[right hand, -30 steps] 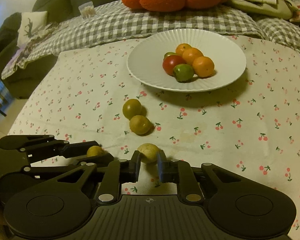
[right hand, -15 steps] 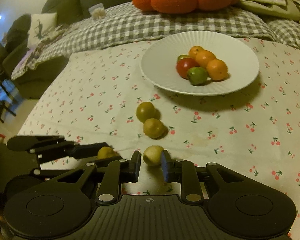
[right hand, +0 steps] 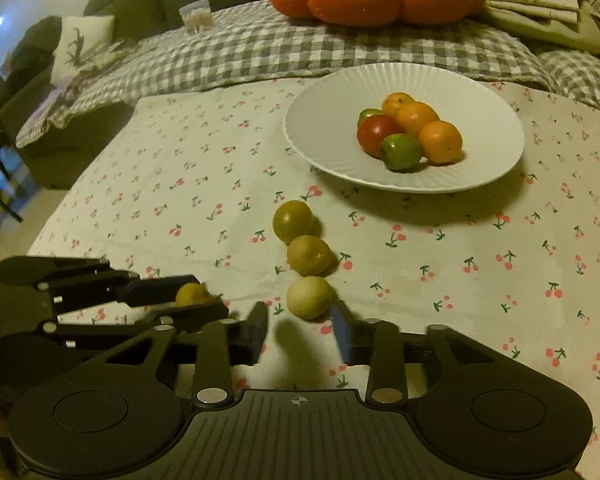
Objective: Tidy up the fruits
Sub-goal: 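Lift the held yellow-green fruits with both grippers toward the white plate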
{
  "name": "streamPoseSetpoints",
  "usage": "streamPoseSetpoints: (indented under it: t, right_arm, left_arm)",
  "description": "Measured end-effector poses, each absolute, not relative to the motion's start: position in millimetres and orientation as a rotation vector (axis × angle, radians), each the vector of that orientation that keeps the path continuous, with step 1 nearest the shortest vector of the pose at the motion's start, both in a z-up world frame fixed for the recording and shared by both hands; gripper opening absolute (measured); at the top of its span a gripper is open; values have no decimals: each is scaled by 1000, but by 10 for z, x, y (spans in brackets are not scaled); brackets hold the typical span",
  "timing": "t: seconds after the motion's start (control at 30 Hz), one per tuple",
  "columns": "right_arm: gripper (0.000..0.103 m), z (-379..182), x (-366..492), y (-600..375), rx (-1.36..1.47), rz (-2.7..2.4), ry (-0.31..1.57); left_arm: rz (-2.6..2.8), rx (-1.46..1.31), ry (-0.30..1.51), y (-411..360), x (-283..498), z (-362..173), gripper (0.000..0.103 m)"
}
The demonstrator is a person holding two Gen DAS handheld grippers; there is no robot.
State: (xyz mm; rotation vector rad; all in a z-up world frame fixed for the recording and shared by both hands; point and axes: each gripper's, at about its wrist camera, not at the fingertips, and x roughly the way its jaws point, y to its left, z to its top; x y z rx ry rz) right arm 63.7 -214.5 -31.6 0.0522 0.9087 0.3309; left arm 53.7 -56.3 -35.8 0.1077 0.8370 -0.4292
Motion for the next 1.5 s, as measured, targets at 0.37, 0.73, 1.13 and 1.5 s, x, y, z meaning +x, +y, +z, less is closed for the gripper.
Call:
streamPoseSetpoints:
  t: [0.37, 0.73, 1.13, 1.5]
  right_arm:
    - [24, -376, 770, -2024, 21, 306, 918]
    - [24, -311, 702, -1970, -8, 317, 903]
    - [24, -165, 624, -2095, -19, 309, 867]
    - [24, -1, 634, -2314, 24, 278, 828]
  left_arm:
    - [-419, 90, 844, -478, 564, -366, 25]
    - [-410, 73, 846, -461, 584, -326, 25]
    - [-412, 54, 839, -493, 619, -264, 25]
    - [-399, -28, 802, -378, 741, -68, 25]
